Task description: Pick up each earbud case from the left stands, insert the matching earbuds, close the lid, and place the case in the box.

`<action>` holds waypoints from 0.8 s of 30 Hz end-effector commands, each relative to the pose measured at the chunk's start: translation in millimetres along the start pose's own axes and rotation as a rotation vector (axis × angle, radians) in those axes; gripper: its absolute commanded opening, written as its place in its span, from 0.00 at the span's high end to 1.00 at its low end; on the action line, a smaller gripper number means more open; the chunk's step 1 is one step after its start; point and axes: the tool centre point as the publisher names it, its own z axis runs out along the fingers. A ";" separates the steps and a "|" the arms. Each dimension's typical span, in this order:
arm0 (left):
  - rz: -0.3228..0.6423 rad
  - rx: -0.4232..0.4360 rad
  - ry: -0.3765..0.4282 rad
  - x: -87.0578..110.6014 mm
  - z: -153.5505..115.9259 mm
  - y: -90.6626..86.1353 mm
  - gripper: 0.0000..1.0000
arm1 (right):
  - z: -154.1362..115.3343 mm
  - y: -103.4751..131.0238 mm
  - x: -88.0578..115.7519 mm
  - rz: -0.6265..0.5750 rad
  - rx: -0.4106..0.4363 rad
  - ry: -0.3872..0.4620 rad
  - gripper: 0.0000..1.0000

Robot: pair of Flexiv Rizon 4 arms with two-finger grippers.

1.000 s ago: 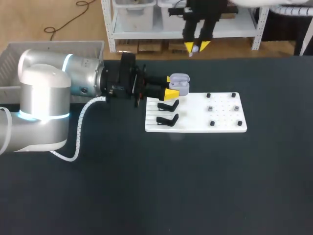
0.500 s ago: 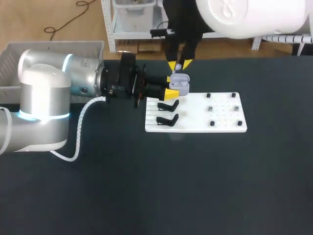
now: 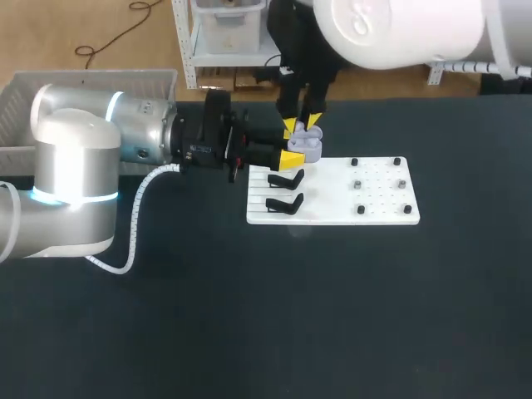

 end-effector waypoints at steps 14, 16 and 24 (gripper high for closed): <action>0.000 0.000 0.001 0.0 -0.5 -0.2 1.00 | 18.8 -5.1 -6.3 0.001 -0.006 0.035 1.00; 0.000 0.000 0.001 0.0 -0.5 -0.2 1.00 | 19.3 -6.3 -7.4 0.001 -0.003 0.033 1.00; 0.000 0.000 0.001 0.0 -0.5 -0.2 1.00 | 20.5 -7.3 -9.5 -0.020 0.011 0.030 1.00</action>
